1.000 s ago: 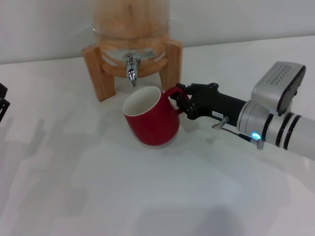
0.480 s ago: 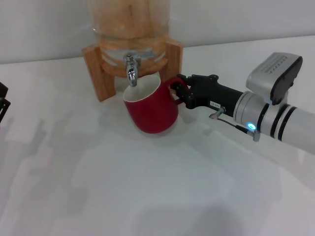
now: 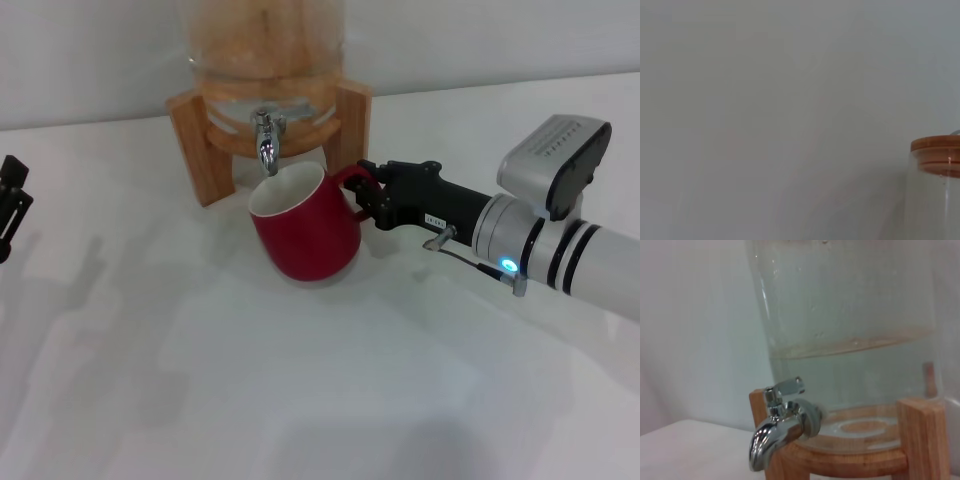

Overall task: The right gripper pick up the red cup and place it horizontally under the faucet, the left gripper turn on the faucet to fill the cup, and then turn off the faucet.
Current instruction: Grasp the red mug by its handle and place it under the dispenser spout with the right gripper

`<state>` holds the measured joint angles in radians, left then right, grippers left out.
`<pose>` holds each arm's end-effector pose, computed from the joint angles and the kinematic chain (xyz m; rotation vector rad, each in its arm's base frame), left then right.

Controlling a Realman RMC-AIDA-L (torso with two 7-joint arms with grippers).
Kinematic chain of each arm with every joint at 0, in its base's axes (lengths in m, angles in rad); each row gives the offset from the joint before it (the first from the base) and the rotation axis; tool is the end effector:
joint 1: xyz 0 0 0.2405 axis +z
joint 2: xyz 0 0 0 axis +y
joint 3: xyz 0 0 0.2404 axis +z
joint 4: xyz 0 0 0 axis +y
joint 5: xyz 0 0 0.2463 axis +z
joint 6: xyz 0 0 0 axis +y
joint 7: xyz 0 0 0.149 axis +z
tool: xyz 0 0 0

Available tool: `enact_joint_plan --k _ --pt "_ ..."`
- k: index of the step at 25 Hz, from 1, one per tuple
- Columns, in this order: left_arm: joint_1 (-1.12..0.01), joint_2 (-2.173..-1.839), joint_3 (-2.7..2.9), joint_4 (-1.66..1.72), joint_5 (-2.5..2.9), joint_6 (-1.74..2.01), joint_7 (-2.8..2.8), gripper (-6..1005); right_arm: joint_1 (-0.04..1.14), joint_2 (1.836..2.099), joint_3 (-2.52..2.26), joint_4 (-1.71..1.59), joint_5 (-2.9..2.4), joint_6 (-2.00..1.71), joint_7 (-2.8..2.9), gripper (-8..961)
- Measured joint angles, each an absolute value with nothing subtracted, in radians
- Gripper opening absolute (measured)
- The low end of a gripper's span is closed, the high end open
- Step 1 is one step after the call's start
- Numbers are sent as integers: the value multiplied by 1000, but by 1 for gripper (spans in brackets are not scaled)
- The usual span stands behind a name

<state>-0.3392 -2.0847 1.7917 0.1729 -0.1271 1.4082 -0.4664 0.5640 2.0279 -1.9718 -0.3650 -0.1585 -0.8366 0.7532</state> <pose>-0.3216 0.3146 -0.0167 -1.6797 -0.5294 -1.0478 0.2517 0.3969 -0.0845 -2.2080 0.6644 0.7720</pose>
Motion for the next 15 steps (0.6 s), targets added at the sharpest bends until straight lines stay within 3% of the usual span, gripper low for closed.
enact_joint_plan --k 15 --pt "-333 -2086 1790 174 -112 1408 -466 847 572 2028 -2051 -376 -106 -826 746 181"
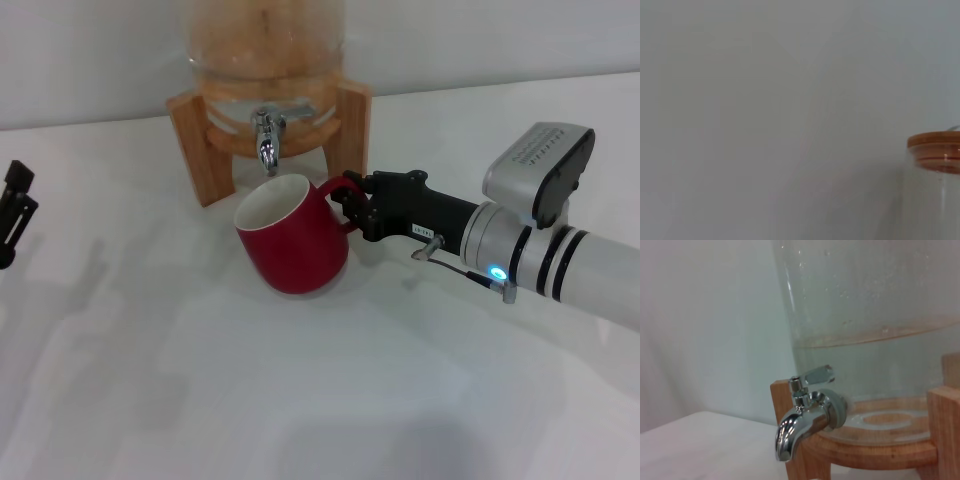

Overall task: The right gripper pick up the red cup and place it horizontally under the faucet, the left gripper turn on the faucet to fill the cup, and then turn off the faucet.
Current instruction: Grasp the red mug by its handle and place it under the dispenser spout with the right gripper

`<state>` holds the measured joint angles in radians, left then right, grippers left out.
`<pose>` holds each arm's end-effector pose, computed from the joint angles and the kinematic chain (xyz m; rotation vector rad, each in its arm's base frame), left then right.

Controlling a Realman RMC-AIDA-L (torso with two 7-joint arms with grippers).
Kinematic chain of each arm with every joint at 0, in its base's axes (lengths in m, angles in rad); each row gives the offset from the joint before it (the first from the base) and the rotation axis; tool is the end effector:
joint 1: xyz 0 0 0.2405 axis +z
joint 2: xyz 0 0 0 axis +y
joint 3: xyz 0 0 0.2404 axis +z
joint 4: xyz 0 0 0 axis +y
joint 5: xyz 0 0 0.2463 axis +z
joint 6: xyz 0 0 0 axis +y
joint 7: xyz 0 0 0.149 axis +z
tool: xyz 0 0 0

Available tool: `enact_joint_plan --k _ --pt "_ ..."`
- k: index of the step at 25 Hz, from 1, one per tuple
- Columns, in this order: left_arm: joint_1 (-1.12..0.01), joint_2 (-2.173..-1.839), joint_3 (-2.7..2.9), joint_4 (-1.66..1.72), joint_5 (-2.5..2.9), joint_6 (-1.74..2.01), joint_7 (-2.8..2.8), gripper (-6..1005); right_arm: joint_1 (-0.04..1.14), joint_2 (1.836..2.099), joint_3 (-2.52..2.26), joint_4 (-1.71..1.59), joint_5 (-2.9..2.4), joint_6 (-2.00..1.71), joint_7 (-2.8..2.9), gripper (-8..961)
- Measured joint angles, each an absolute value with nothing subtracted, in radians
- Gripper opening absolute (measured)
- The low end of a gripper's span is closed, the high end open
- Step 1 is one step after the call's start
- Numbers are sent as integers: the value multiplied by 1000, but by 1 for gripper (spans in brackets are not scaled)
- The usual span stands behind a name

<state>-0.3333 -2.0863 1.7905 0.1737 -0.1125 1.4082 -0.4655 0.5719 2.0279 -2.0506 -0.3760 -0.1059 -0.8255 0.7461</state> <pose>-0.3220 0.3122 -0.0190 -1.6912 -0.5305 -1.0436 0.2450 0.3928 -0.0945 -2.2471 0.6576 0.7669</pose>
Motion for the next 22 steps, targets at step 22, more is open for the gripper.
enact_joint_plan --k 22 --pt "-317 -2080 1785 173 -208 1408 -385 848 624 2028 -2042 -371 -104 -756 745 181"
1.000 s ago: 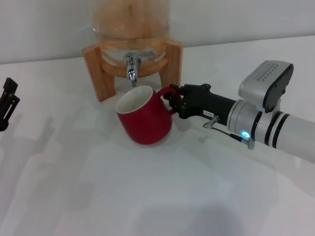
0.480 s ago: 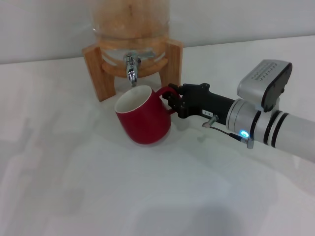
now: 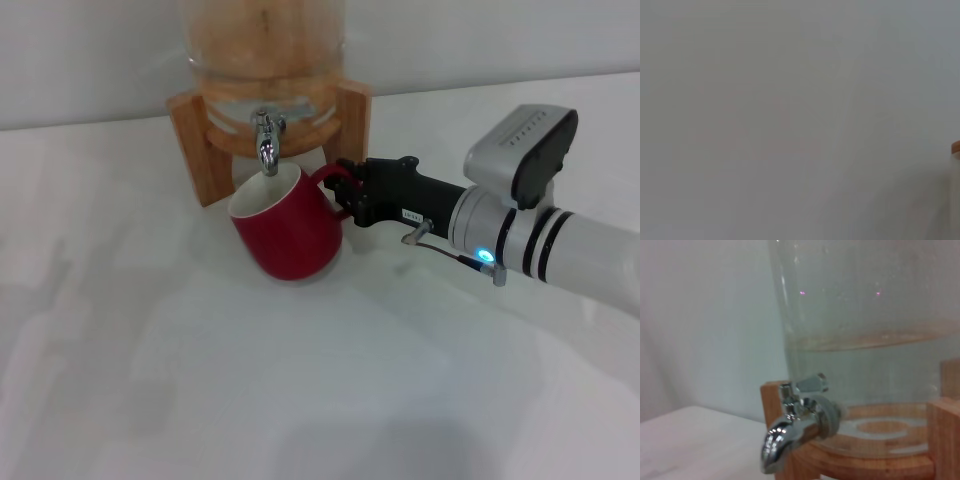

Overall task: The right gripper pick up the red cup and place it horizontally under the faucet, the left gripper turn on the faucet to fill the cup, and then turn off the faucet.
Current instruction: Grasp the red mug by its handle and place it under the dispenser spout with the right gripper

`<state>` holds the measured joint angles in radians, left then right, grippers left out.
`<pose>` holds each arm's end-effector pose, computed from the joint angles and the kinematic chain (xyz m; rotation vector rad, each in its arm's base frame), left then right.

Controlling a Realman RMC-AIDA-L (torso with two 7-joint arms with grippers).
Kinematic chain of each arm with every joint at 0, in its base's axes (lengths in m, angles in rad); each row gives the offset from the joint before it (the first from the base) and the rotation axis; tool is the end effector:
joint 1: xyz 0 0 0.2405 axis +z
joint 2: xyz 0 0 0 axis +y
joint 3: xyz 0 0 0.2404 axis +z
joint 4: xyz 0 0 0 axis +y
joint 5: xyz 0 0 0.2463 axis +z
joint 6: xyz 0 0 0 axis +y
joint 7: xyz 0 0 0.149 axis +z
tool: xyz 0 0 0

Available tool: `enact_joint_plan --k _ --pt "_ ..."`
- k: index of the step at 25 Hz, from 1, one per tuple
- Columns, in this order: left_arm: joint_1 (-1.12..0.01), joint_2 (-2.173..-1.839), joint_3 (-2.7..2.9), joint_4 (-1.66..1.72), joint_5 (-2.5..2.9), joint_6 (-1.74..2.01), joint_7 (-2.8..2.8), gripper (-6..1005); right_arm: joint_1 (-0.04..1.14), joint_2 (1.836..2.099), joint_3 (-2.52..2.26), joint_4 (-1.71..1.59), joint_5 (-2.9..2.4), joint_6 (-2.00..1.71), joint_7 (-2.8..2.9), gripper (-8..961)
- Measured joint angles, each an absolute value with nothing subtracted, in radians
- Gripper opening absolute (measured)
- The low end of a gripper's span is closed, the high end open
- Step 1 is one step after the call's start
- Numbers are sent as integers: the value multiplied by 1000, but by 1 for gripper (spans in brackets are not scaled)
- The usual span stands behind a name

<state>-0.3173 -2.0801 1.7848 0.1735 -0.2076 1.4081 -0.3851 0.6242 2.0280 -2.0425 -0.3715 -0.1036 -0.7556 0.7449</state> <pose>-0.3355 0.3107 -0.0036 -1.5884 -0.4931 -0.9741 0.2356 0.4091 -0.0948 -2.2444 0.6427 0.7145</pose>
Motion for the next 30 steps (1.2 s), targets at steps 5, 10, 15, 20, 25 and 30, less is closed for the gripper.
enact_joint_plan --k 5,10,15,20,25,30 --pt "-317 -2082 1786 174 -207 1408 -387 848 633 2028 -2044 -366 -85 -737 743 180" --pt "-318 -2083 1786 175 -207 1408 -387 848 632 2028 -2043 -363 -81 -735 741 177" --pt "-324 -2083 1787 173 -206 1408 -388 848 622 2028 -2042 -363 -81 -735 741 174" --pt "-325 -2083 1787 174 -204 1408 -388 848 619 2028 -2042 -363 -81 -735 741 171" --pt "-325 -2083 1789 174 -204 1408 -388 848 619 2028 -2048 -363 -81 -735 741 165" --pt "-325 -2083 1789 173 -204 1408 -388 848 619 2028 -2049 -364 -86 -736 741 163"
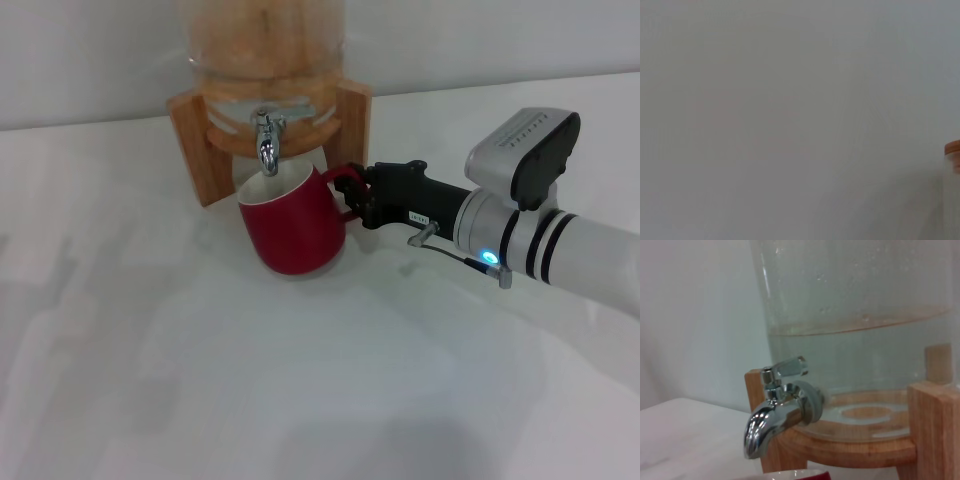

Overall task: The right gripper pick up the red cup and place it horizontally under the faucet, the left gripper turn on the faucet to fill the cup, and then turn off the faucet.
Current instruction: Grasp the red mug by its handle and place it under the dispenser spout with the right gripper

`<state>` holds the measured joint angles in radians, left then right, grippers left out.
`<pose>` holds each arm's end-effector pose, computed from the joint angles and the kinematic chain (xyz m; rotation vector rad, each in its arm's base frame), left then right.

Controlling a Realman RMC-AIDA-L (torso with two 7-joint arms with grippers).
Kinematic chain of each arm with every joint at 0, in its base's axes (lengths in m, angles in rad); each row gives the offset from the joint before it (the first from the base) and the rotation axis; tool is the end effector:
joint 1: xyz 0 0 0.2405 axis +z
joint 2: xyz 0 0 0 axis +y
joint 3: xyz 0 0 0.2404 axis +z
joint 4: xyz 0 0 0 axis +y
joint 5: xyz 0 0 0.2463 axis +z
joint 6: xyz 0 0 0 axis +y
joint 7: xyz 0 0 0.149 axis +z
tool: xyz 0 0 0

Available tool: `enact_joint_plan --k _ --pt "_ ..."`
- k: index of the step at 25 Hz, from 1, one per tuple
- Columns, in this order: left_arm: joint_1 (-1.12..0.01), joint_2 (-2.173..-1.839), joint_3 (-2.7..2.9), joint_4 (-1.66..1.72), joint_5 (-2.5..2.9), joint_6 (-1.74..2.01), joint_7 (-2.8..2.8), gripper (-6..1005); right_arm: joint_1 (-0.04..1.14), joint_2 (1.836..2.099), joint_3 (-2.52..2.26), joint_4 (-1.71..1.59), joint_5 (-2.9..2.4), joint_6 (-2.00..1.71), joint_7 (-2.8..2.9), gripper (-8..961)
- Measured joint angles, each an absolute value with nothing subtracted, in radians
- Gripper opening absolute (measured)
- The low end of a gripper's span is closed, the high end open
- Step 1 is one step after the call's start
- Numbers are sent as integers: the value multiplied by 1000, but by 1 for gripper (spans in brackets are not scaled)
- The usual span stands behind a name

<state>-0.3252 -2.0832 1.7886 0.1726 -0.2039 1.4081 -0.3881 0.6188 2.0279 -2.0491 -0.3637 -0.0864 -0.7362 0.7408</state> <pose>-0.3320 0.3127 -0.0060 -1.5987 -0.4915 -0.9838 0.2433 0.4082 -0.0949 -2.2284 0.6683 0.6868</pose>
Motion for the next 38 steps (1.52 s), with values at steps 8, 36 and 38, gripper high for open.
enact_joint_plan --k 8,36,38 --pt "-325 -2083 1789 175 -204 1408 -388 848 618 2028 -2061 -366 -91 -743 741 162" --pt "-325 -2083 1789 175 -204 1408 -388 848 626 2028 -2053 -374 -79 -682 748 294" --pt "-325 -2083 1789 175 -204 1408 -388 848 626 2028 -2053 -374 -73 -681 748 295"
